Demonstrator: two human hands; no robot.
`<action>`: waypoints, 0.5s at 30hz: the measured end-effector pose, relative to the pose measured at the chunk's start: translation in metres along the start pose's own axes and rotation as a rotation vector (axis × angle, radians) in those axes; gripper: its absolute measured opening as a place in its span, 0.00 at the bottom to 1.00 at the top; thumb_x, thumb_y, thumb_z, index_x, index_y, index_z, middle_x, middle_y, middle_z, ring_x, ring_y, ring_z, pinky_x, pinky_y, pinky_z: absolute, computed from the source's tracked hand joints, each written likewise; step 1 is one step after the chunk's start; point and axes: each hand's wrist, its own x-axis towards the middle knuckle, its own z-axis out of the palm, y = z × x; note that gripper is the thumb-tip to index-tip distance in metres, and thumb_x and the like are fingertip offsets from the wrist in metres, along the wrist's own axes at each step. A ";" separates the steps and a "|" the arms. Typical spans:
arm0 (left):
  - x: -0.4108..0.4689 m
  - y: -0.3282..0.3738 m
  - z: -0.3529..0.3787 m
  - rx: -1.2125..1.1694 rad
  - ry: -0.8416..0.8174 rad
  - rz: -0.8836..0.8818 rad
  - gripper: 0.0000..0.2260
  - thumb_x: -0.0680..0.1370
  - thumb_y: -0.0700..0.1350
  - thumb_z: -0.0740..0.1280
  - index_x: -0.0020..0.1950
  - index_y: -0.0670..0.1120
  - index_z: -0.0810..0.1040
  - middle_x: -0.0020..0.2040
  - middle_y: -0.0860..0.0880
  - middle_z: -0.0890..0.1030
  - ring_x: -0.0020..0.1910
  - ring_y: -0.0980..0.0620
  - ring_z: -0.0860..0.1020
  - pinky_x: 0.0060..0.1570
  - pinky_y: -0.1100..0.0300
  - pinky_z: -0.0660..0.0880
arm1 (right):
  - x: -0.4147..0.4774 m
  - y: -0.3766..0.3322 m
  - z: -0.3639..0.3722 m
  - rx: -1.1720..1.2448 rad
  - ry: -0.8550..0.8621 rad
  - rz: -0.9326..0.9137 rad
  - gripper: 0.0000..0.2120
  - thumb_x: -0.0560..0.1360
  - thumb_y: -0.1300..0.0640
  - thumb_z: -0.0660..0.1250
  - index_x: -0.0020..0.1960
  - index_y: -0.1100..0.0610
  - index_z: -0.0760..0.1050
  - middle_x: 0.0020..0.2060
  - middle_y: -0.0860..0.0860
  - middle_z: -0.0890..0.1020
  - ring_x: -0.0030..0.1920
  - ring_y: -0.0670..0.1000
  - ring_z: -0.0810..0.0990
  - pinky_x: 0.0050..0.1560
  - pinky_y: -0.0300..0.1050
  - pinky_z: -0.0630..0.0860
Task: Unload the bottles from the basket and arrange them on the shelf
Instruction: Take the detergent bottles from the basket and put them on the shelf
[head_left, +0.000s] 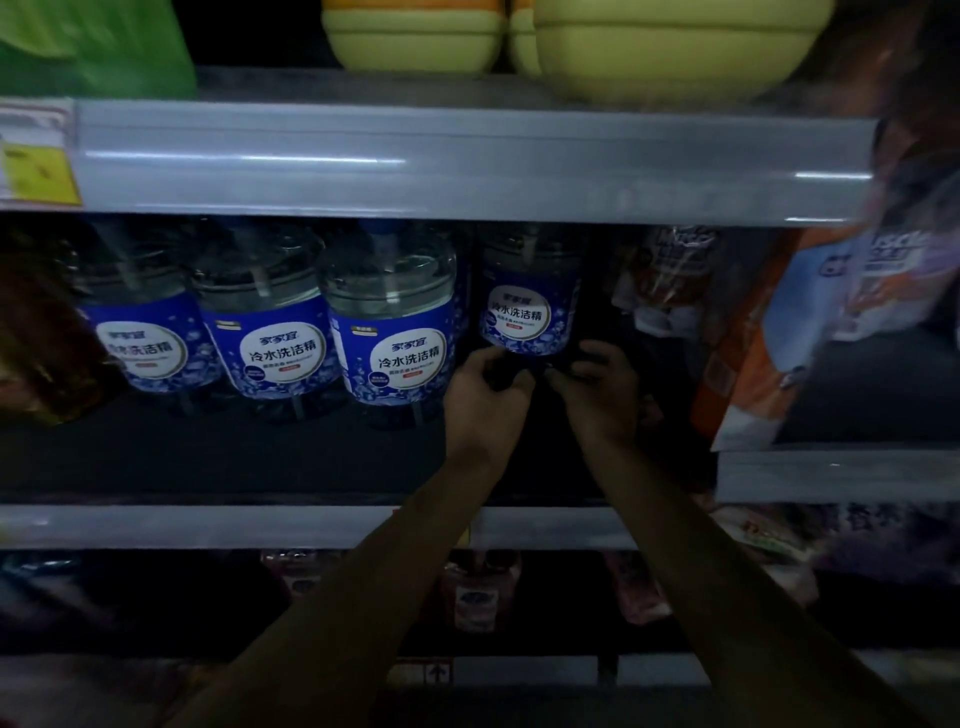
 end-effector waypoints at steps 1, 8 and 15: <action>-0.003 0.001 -0.003 0.003 -0.003 0.007 0.19 0.79 0.42 0.71 0.69 0.45 0.77 0.60 0.50 0.82 0.58 0.55 0.79 0.51 0.70 0.74 | -0.004 -0.002 -0.002 0.000 -0.014 0.003 0.22 0.72 0.64 0.77 0.63 0.55 0.76 0.42 0.45 0.80 0.46 0.47 0.80 0.43 0.35 0.73; -0.033 0.006 -0.034 0.111 -0.081 0.059 0.20 0.78 0.42 0.71 0.70 0.50 0.74 0.55 0.56 0.80 0.58 0.54 0.79 0.57 0.61 0.77 | -0.043 -0.023 -0.016 -0.144 -0.075 -0.046 0.23 0.72 0.59 0.78 0.65 0.54 0.76 0.48 0.49 0.80 0.53 0.50 0.80 0.50 0.41 0.76; -0.081 0.016 -0.104 0.359 -0.237 0.173 0.24 0.78 0.48 0.69 0.74 0.56 0.70 0.64 0.54 0.80 0.63 0.51 0.78 0.63 0.49 0.77 | -0.115 -0.053 -0.042 -0.301 -0.209 -0.152 0.17 0.73 0.55 0.77 0.60 0.50 0.79 0.47 0.44 0.80 0.54 0.51 0.82 0.57 0.53 0.81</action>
